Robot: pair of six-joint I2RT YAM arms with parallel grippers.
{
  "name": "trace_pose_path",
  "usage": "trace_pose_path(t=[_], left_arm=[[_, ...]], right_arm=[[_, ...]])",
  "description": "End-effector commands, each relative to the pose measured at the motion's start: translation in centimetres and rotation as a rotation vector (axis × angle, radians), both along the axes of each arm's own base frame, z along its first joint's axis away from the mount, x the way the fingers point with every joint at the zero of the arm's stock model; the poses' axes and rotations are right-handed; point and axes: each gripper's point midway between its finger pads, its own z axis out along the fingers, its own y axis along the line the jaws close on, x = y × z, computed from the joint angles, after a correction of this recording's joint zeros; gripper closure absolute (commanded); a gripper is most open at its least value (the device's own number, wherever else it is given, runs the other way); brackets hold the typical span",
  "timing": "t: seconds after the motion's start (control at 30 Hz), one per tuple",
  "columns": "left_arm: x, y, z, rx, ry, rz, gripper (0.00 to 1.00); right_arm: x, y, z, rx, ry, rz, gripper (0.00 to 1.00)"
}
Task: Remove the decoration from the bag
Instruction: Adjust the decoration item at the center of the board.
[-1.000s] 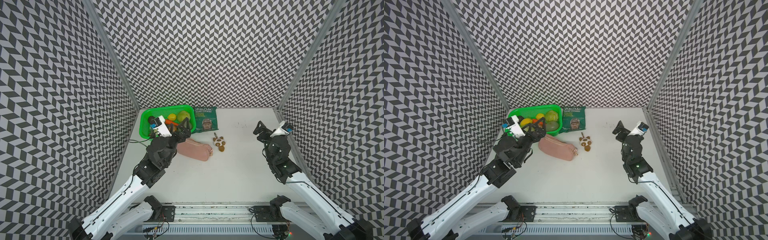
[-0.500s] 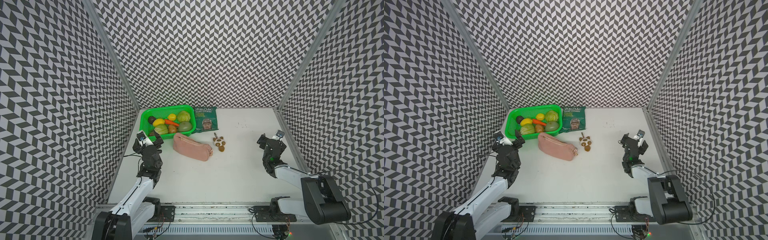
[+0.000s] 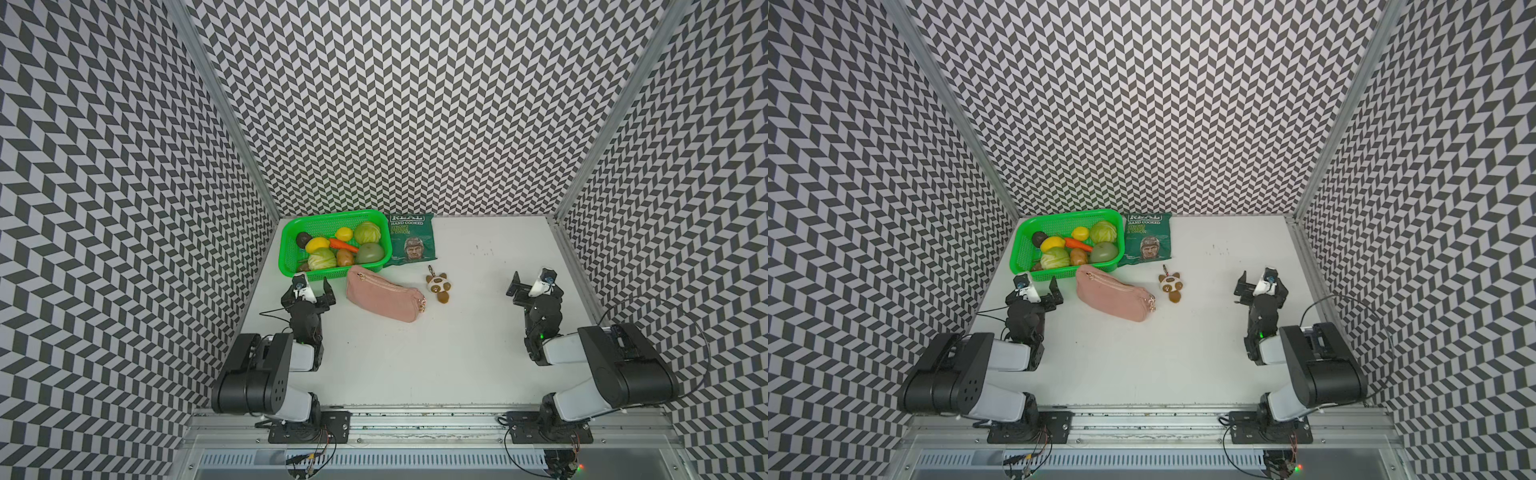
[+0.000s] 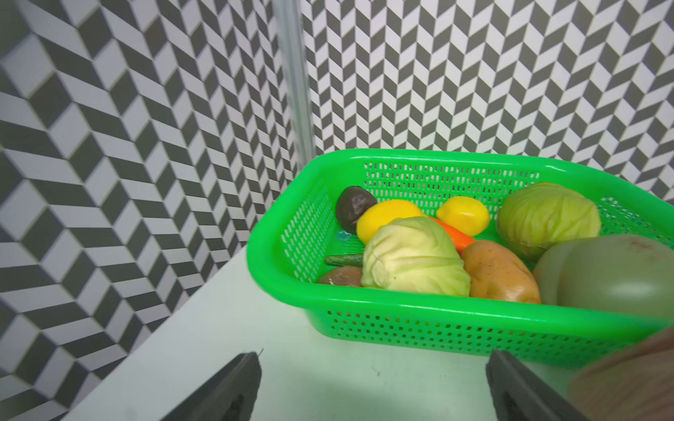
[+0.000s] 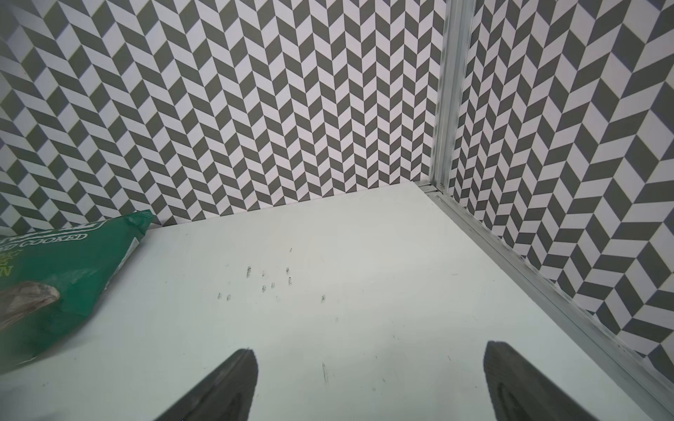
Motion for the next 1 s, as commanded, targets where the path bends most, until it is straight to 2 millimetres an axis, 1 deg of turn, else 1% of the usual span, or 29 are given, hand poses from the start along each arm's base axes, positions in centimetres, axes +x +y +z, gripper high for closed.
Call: trace_pose_path(t=[0.0, 0.07, 0.13, 0.2, 0.23, 0.27, 0.3, 0.37, 0.4, 0.43, 0.47, 0.5, 0.57, 0.6, 0.63, 0.67, 0.7, 0.73, 0.8, 0.9, 0.97], left_arm=[[2.0, -1.9, 2.0, -0.005, -0.053, -0.119, 0.00], [1.7, -1.9, 2.4, 0.006, -0.093, -0.123, 0.00], [2.0, -2.0, 2.1, 0.002, -0.061, -0.123, 0.00], [1.8, -2.0, 2.3, 0.008, -0.079, -0.123, 0.00], [1.9, -2.0, 2.1, 0.004, -0.062, -0.122, 0.00], [1.9, -2.0, 2.2, 0.005, -0.067, -0.122, 0.00], [1.9, -2.0, 2.2, 0.007, -0.072, -0.122, 0.00], [1.9, -2.0, 2.1, 0.005, -0.063, -0.122, 0.00], [1.9, -2.0, 2.1, 0.007, -0.067, -0.120, 0.00], [1.9, -2.0, 2.1, 0.006, -0.064, -0.120, 0.00], [2.0, -2.0, 2.1, 0.006, -0.062, -0.122, 0.00], [1.9, -2.0, 2.1, 0.005, -0.065, -0.121, 0.00], [2.0, -2.0, 2.2, 0.006, -0.066, -0.121, 0.00], [2.0, -2.0, 2.1, 0.006, -0.065, -0.121, 0.00], [2.0, -2.0, 2.1, 0.006, -0.065, -0.119, 0.00], [1.9, -2.0, 2.1, 0.006, -0.065, -0.120, 0.00], [1.9, -2.0, 2.2, 0.006, -0.066, -0.120, 0.00], [1.9, -2.0, 2.2, 0.006, -0.066, -0.119, 0.00], [1.9, -2.0, 2.1, 0.006, -0.065, -0.121, 0.00], [1.9, -2.0, 2.1, 0.006, -0.065, -0.121, 0.00], [1.9, -2.0, 2.1, 0.006, -0.064, -0.121, 0.00]], right_arm=[[0.5, 0.7, 2.2, 0.000, -0.087, 0.050, 0.00], [0.5, 0.6, 2.0, -0.002, -0.080, 0.049, 0.00], [0.5, 0.6, 2.0, 0.000, -0.079, 0.049, 0.00], [0.5, 0.6, 2.1, -0.002, -0.082, 0.049, 0.00], [0.5, 0.6, 2.2, -0.002, -0.083, 0.048, 0.00], [0.4, 0.8, 2.6, -0.010, -0.099, 0.045, 0.00], [0.3, 1.4, 2.7, -0.028, -0.091, 0.058, 0.00], [-0.1, 1.9, 3.7, -0.059, -0.119, 0.067, 0.00], [0.4, 2.5, 3.5, -0.083, -0.083, 0.079, 0.00], [1.4, 3.1, 2.9, -0.099, -0.008, 0.105, 0.00], [2.5, 3.6, 2.9, -0.097, 0.033, 0.124, 0.00], [3.3, 4.1, 3.3, -0.102, 0.052, 0.142, 0.00], [3.7, 5.2, 4.7, -0.117, 0.035, 0.189, 0.00], [3.7, 5.4, 5.6, -0.082, 0.015, 0.191, 0.00], [3.8, 5.3, 6.8, 0.015, -0.020, 0.184, 0.00], [4.1, 5.4, 7.5, 0.129, -0.040, 0.179, 0.00], [4.6, 5.9, 7.9, 0.210, -0.036, 0.196, 0.00], [5.3, 7.3, 8.0, 0.246, -0.004, 0.268, 0.00], [6.9, 11.4, 7.3, 0.258, 0.114, 0.454, 0.00], [8.2, 15.7, 6.0, 0.254, 0.205, 0.537, 0.00], [8.7, 18.1, 4.5, 0.233, 0.274, 0.562, 0.01]])
